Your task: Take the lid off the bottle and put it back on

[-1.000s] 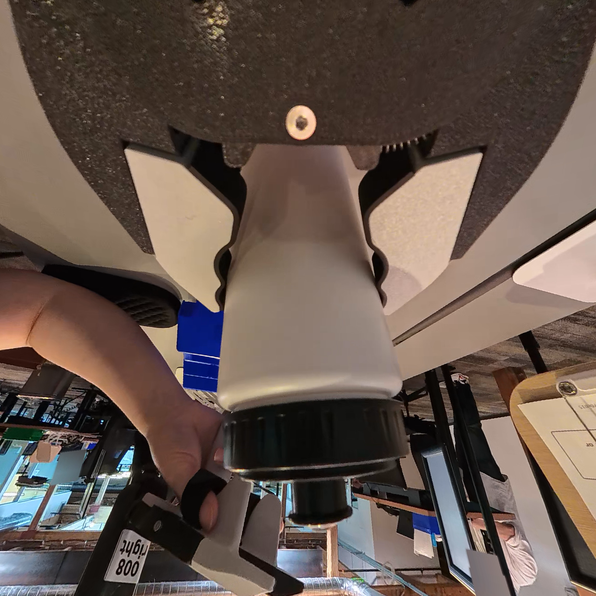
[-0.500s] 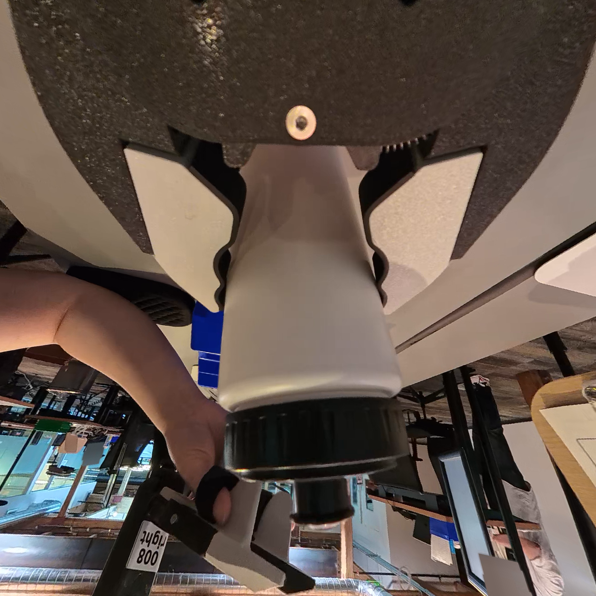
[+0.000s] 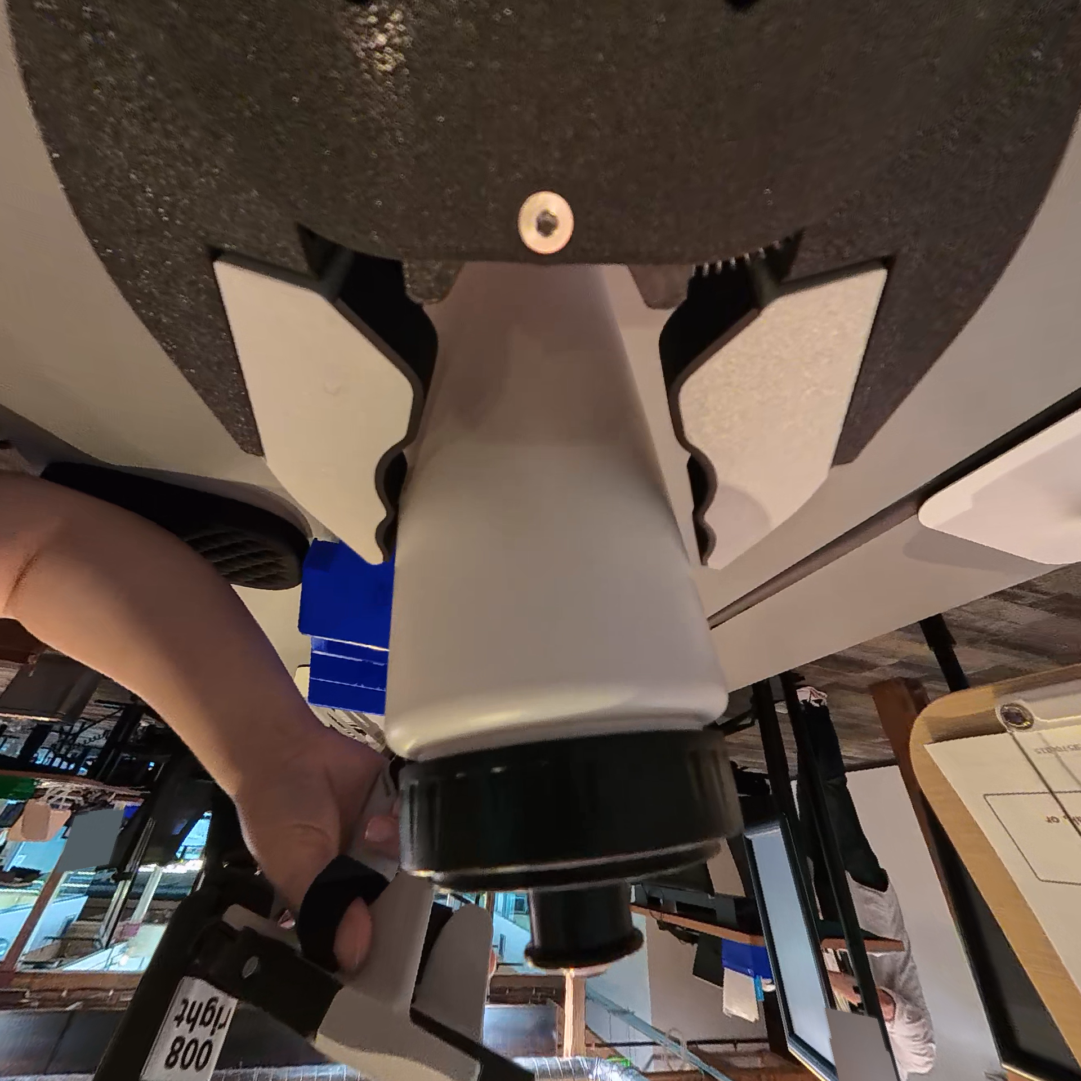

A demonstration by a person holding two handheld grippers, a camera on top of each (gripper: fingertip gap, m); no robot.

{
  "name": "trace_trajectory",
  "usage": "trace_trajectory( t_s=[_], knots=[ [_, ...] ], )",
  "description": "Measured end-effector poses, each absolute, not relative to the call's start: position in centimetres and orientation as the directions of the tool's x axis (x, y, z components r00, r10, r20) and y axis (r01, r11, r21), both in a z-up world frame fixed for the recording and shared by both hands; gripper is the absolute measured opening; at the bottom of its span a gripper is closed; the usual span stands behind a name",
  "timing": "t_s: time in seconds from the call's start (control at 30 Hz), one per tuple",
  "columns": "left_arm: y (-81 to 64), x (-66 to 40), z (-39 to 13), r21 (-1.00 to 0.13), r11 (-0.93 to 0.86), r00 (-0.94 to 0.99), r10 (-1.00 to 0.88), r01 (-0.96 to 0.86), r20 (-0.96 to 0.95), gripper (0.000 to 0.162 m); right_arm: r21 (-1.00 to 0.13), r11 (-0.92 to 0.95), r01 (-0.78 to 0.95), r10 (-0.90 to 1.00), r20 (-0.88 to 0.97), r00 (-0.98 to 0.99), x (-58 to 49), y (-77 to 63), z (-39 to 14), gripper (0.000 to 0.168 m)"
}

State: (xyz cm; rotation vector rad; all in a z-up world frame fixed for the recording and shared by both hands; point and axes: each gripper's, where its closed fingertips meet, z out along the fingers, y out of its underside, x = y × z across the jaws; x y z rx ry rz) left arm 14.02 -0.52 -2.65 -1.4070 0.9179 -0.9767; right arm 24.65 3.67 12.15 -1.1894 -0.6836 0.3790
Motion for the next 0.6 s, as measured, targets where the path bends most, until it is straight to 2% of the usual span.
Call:
trace_trajectory(
  t_s=[0.13,0.3,0.6],
  knots=[
    [-0.5,14.3,-3.0,-0.999,-0.053,0.356,-0.934,-0.015,0.044,0.098,-0.934,0.347,0.078,0.609,0.289,0.738,24.4,3.5,12.3,0.054],
    [-0.8,14.3,-3.2,-0.999,-0.036,0.363,-0.932,-0.029,0.023,0.088,-0.944,0.323,0.070,0.650,0.275,0.709,23.3,2.9,12.1,0.054],
    [-0.5,13.9,-3.1,-0.998,-0.058,0.385,-0.921,-0.001,0.053,0.088,-0.971,0.095,0.219,0.806,0.204,0.555,18.0,-0.7,9.5,0.064]
  ],
)
